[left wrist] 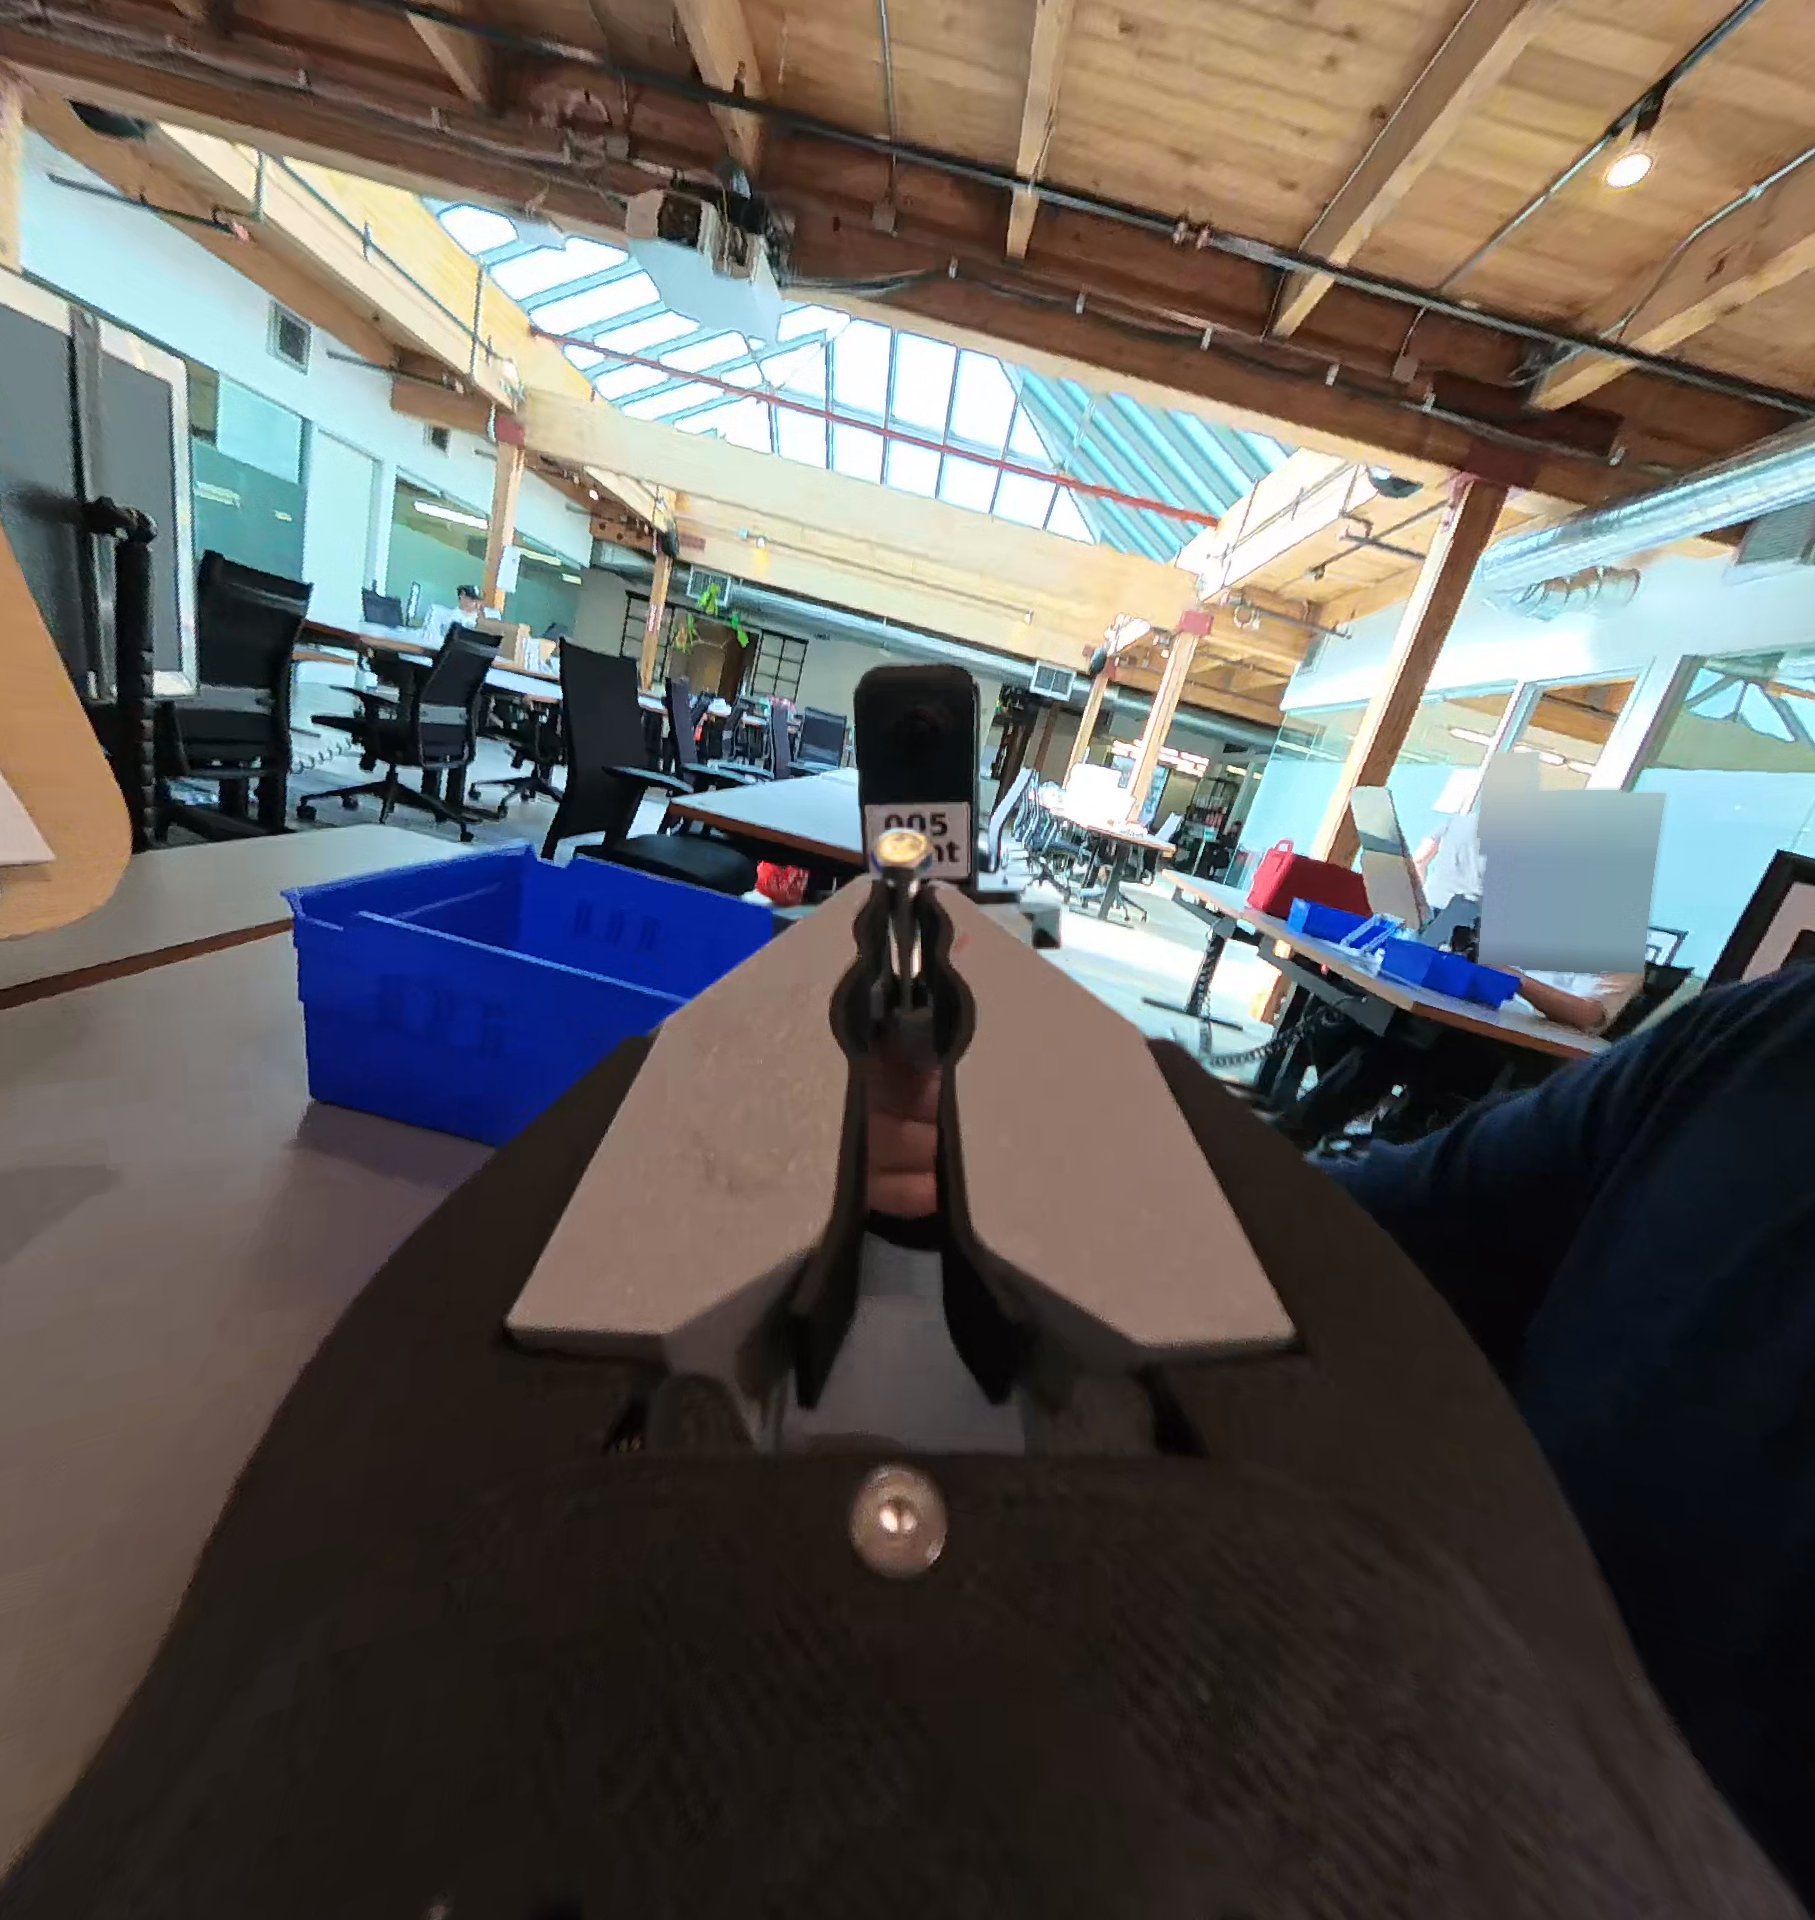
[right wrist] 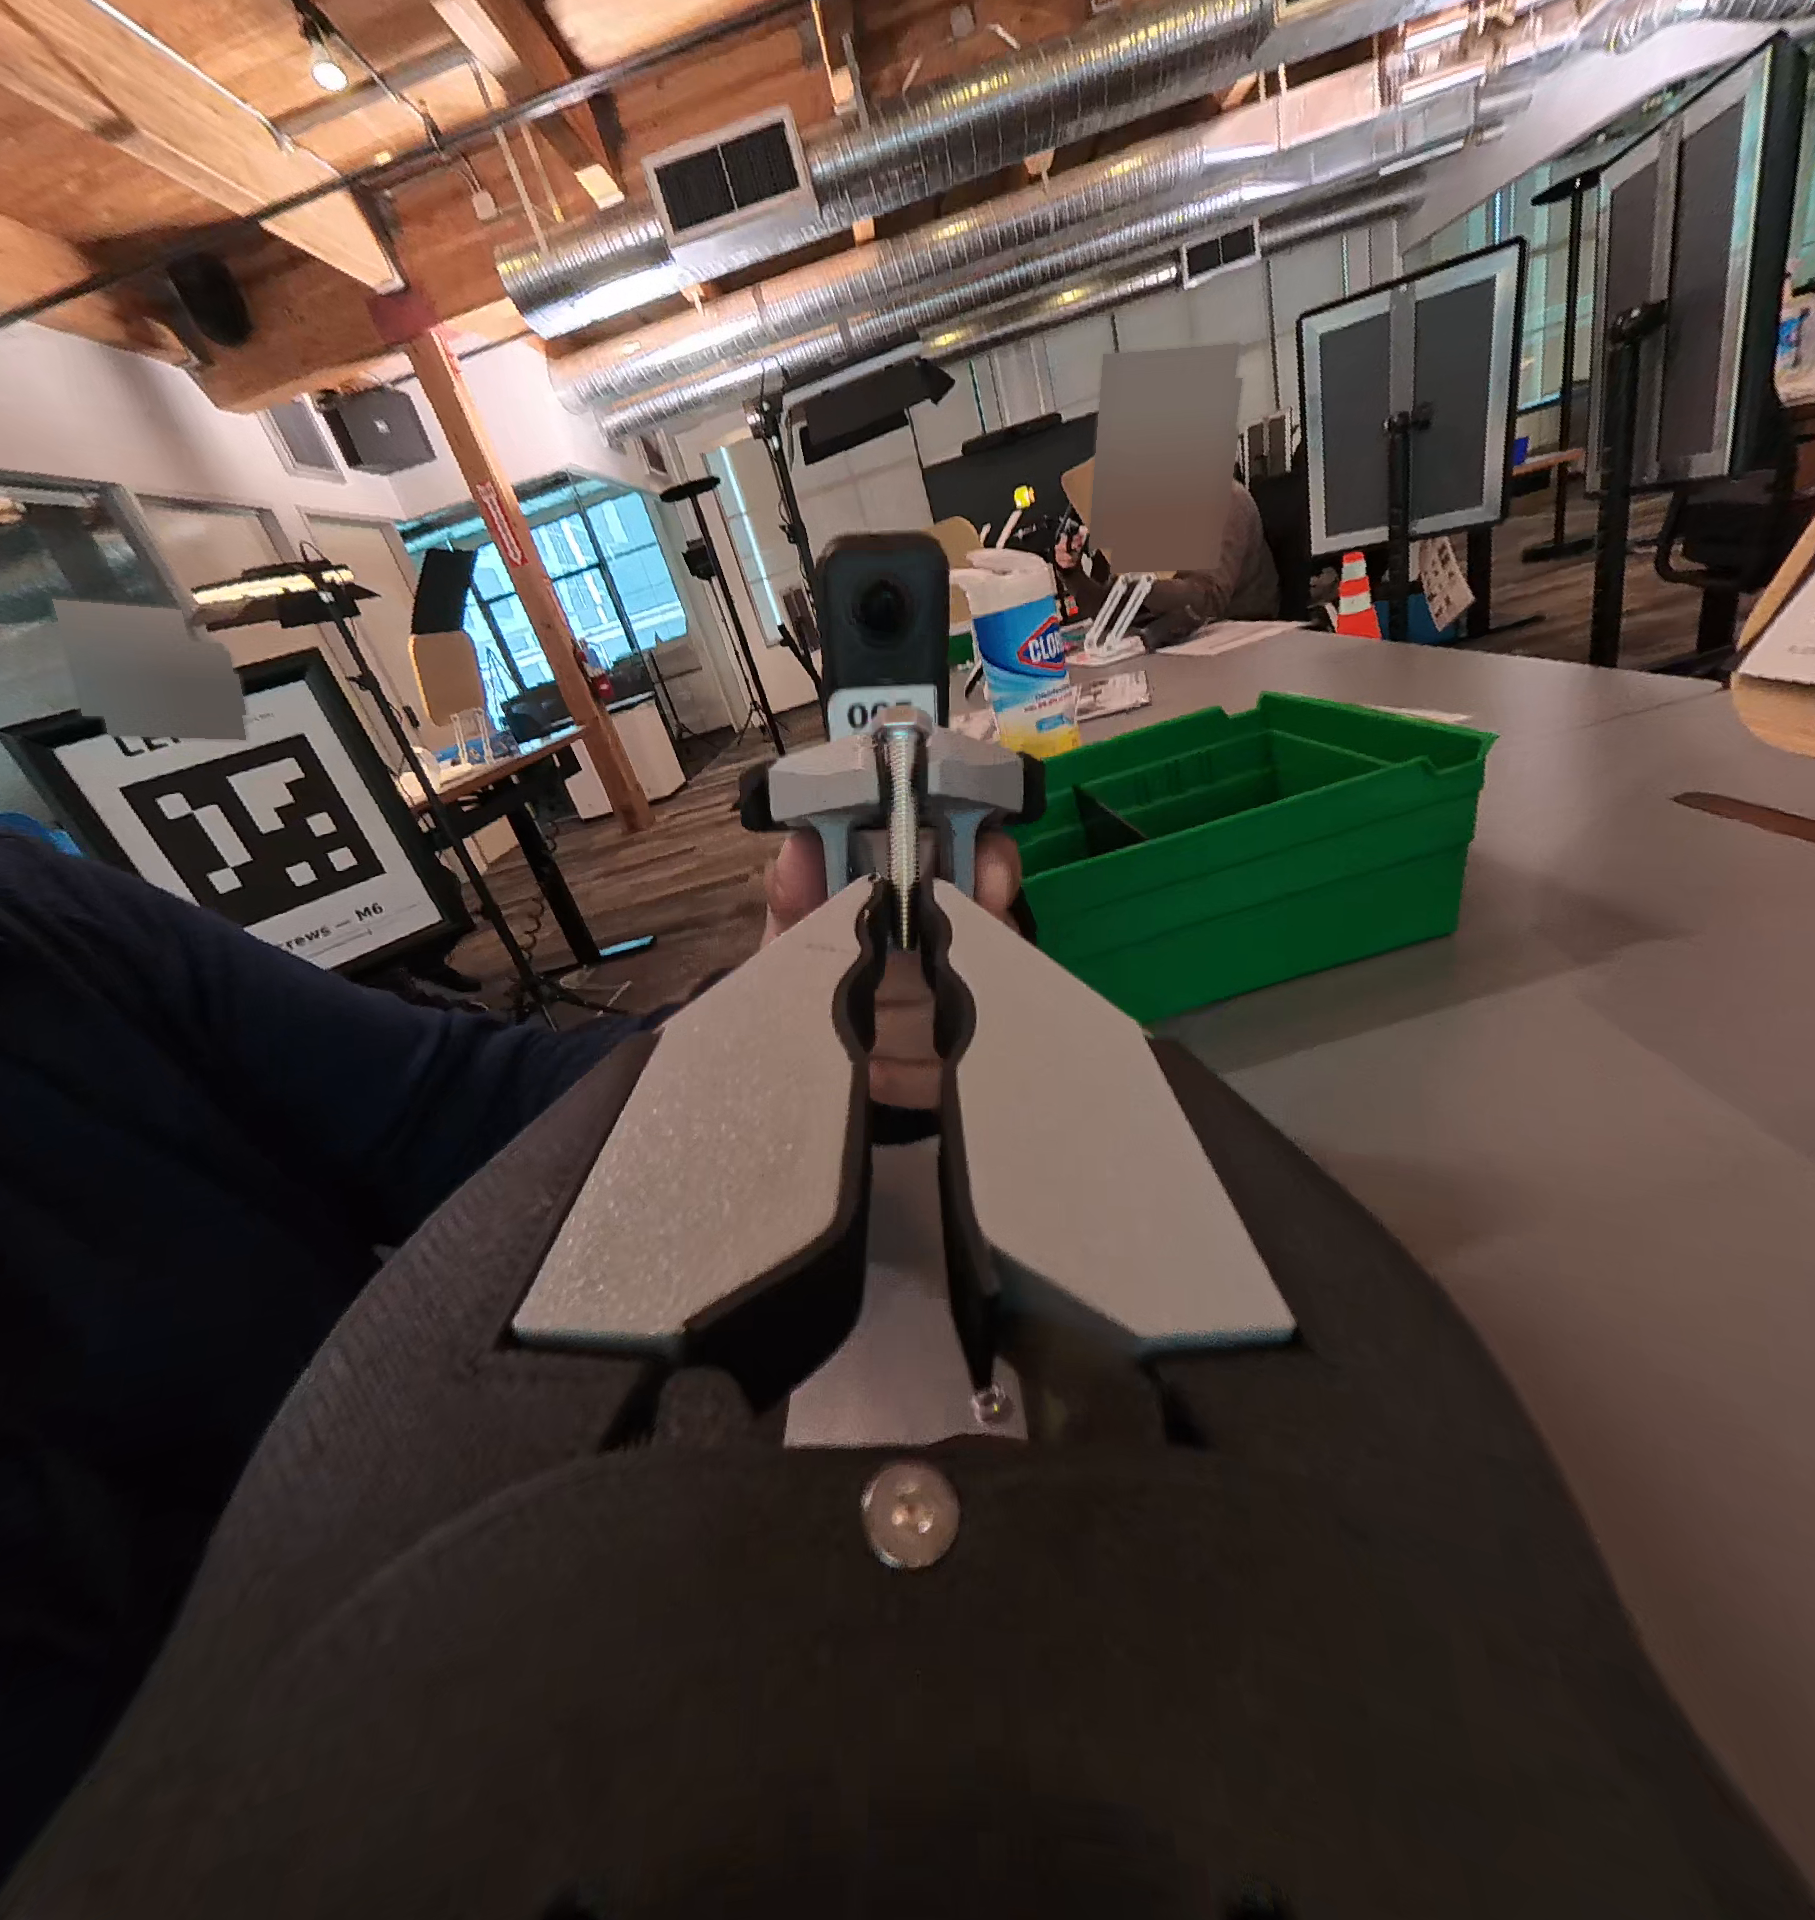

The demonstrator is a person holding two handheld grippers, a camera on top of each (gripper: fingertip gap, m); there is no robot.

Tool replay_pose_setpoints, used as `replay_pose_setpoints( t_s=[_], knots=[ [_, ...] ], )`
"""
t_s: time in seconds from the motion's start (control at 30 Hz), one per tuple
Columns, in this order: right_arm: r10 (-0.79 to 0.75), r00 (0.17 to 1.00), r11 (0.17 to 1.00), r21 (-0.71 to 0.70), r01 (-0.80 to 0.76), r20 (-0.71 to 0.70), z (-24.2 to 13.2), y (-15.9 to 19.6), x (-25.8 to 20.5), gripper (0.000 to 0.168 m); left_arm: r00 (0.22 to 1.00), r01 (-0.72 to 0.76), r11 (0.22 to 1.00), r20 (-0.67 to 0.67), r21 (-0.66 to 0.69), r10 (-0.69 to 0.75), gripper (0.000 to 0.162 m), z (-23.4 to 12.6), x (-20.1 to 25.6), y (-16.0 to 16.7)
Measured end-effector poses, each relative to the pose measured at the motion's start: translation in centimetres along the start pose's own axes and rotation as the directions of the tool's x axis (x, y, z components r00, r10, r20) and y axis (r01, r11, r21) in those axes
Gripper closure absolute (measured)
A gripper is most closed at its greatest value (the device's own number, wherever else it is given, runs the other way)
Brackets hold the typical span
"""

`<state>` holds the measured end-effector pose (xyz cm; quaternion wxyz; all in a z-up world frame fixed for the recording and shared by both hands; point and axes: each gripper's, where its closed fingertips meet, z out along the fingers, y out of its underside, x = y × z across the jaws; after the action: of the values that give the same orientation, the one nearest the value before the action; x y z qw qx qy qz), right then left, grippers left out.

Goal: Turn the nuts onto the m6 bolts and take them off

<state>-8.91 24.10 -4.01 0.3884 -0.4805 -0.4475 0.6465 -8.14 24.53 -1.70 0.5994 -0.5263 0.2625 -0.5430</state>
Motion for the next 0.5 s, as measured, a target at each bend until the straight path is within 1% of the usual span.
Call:
replay_pose_setpoints(
  t_s=[0.13,0.33,0.4,0.5],
  knots=[
    [-0.002,0.999,0.994,-0.105,-0.001,-0.032,-0.1,1.3,0.6,0.166,1.0,-0.004,0.994,0.009,-0.113,0.005,0.159,-0.4,-0.8,1.3],
    [-0.029,0.999,0.97,-0.241,0.02,-0.037,-0.4,3.1,0.6,0.166,0.999,-0.043,0.965,-0.017,-0.259,0.04,0.159,-1.3,-0.7,3.2],
    [-0.035,0.999,0.961,-0.277,0.024,-0.036,-0.6,3.6,0.6,0.166,0.998,-0.065,0.953,-0.016,-0.296,0.063,0.16,-1.6,-0.8,3.8],
    [-0.03,0.999,0.952,-0.304,0.021,-0.024,-0.7,4.1,0.4,0.166,0.997,-0.076,0.942,-0.011,-0.327,0.077,0.154,-1.8,-0.9,4.3]
  ],
)
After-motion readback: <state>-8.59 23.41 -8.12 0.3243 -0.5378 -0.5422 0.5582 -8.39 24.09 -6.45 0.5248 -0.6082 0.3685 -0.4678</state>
